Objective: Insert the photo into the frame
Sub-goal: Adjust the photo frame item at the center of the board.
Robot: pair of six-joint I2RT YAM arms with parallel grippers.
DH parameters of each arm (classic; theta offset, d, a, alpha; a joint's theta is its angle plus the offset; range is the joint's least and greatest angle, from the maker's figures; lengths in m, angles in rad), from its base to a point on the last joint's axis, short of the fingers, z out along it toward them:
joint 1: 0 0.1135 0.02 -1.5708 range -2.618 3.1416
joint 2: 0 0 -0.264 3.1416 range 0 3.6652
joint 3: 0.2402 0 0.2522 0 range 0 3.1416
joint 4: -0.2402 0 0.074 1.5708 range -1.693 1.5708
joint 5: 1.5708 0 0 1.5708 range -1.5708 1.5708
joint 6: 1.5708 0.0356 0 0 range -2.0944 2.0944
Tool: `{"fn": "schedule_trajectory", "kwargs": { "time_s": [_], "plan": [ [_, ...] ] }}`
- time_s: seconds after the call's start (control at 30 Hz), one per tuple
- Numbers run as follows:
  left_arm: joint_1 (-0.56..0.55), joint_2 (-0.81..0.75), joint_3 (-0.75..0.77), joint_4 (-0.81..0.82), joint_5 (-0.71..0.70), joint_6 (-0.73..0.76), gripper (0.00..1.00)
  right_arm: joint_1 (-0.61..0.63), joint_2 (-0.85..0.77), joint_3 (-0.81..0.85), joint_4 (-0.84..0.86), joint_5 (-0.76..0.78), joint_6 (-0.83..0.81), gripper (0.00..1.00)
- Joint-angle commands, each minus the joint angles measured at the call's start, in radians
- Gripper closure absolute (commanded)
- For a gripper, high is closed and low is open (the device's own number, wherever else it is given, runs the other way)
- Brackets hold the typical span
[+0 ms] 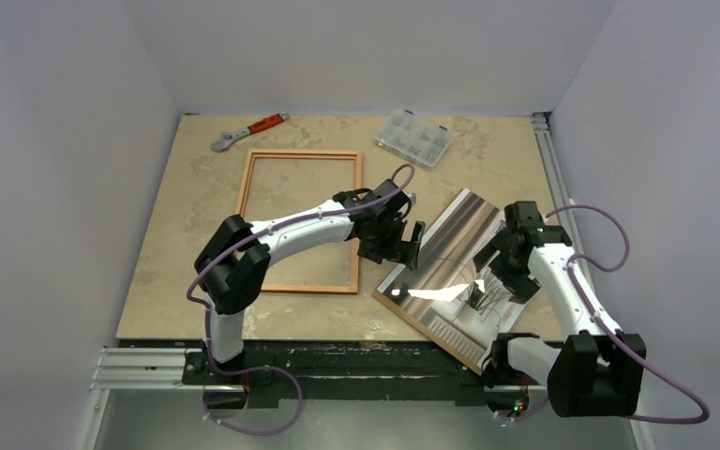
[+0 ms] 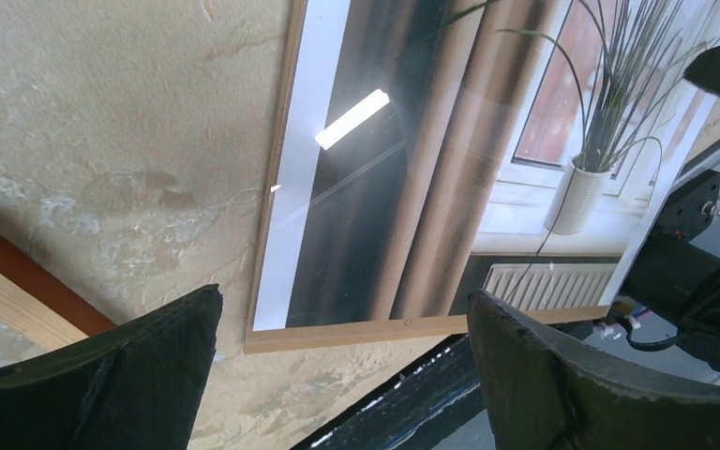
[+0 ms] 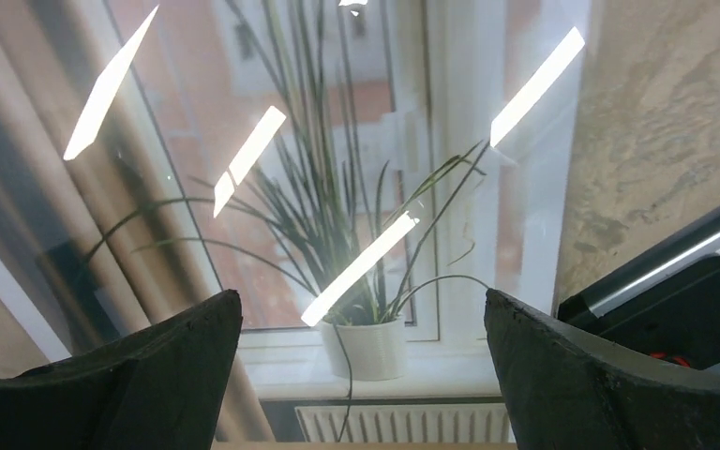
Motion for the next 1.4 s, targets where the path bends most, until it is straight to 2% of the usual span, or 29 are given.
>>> {"fn": "schedule_trajectory", "kwargs": {
  "time_s": [0.0,0.07,0.23,0.33,0.5,0.77,0.87,1.07,1.37],
  "plan": [
    [-0.001,0.014,0.069,-0.035,-0.079,-0.003,0.00,-0.127,-0.012,0.020,-0.032,0.075,0.035,0.03],
    [-0.003,0.024,0.088,-0.054,-0.094,0.003,0.00,-0.204,-0.011,0.022,-0.035,0.099,0.053,0.03],
    [-0.003,0.038,0.112,-0.080,-0.104,0.016,0.00,-0.435,0.004,-0.048,0.079,0.000,0.003,0.07],
    [-0.003,0.042,0.113,-0.075,-0.104,0.020,0.00,-0.559,0.094,-0.061,0.129,-0.067,-0.056,0.09],
    [-0.003,0.067,0.125,-0.058,-0.088,0.012,0.00,-0.649,0.297,-0.071,0.228,-0.205,-0.132,0.10],
    [-0.001,0.091,0.142,-0.046,-0.059,0.003,0.00,-0.652,0.366,-0.104,0.328,-0.232,-0.197,0.11],
    [0.005,0.090,0.129,-0.035,-0.053,-0.005,0.00,-0.649,0.388,-0.113,0.362,-0.286,-0.204,0.13],
    [0.028,0.104,0.084,0.003,0.002,-0.029,0.01,-0.599,0.449,-0.071,0.411,-0.347,-0.211,0.13],
    [0.048,0.086,0.013,0.011,-0.006,-0.031,0.02,-0.343,0.535,0.107,0.399,-0.242,-0.173,0.12]
  ]
}}
